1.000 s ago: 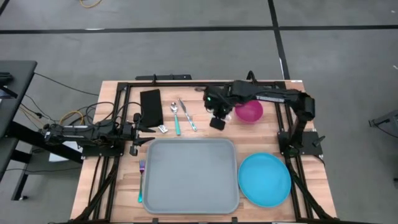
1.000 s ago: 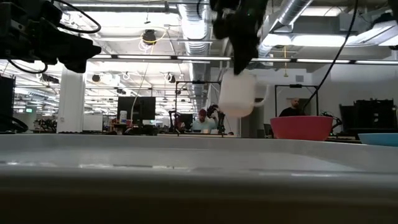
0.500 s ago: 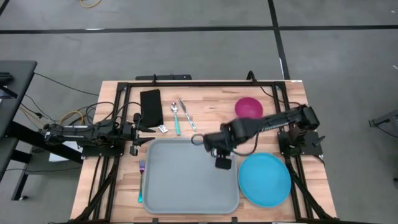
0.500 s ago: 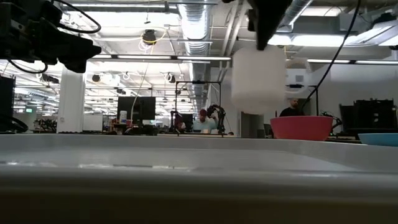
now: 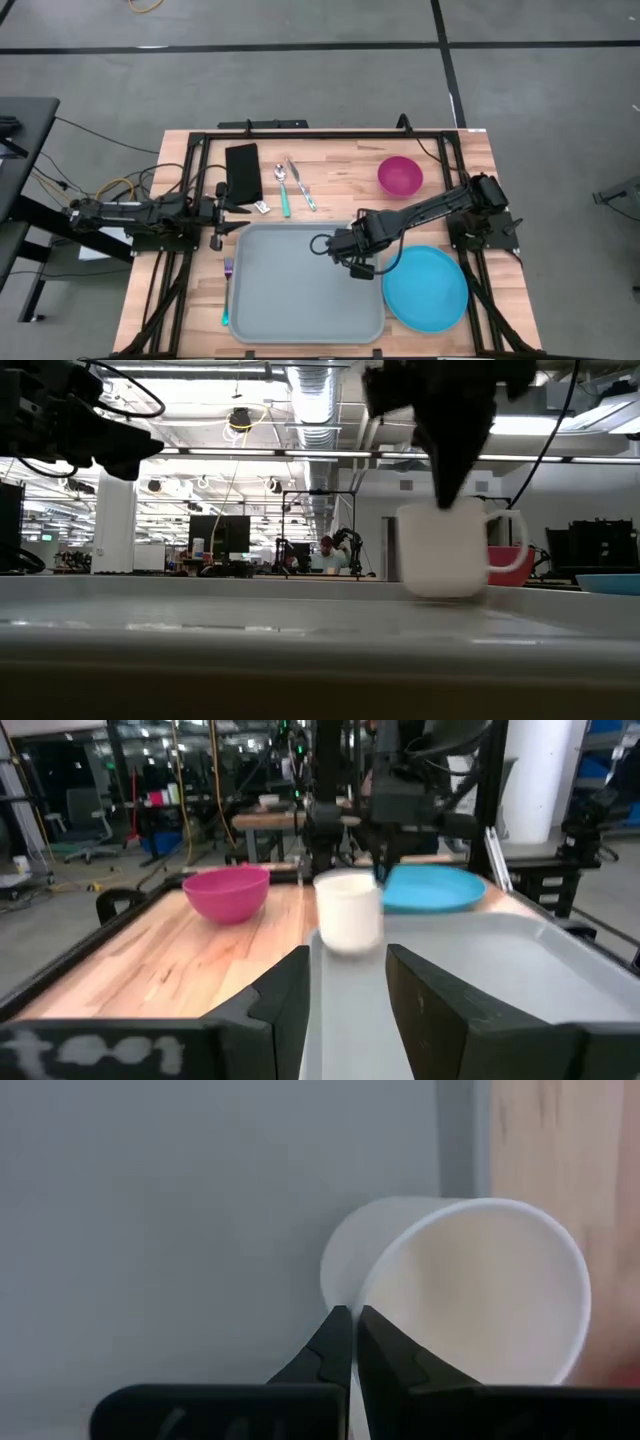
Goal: Set up tray
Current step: Put the white mug on the gray tray, then put the blue plate on the gray tray below the white mug
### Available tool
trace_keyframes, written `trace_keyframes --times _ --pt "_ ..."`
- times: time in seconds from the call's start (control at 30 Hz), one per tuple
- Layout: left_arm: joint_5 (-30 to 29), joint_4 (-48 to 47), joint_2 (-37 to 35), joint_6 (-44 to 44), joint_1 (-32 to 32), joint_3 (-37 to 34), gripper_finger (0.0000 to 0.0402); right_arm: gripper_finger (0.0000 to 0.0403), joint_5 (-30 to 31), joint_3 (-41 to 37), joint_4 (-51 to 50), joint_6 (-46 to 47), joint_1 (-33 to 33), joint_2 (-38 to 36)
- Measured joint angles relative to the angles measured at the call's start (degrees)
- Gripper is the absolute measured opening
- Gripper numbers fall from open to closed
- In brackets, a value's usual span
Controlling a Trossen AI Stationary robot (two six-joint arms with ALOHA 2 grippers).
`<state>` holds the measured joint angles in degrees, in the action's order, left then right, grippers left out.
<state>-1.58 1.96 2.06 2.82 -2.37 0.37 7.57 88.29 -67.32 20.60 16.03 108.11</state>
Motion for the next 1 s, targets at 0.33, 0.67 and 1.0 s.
trace_keyframes --times 0.33,0.67,1.0 --pt "0.0 0.0 -0.1 -0.1 0.0 0.0 0.0122 0.0001 -0.6 -2.9 5.3 0.0 -1.2 -0.1" --pt "0.1 0.1 -0.1 -0.2 0.0 0.0 0.0122 0.0047 -0.6 -3.2 5.2 0.9 -1.6 0.0" --pt "0.1 0.0 -0.1 -0.2 0.0 0.0 0.0122 0.0090 -0.1 0.2 3.5 1.9 -1.8 -0.5"
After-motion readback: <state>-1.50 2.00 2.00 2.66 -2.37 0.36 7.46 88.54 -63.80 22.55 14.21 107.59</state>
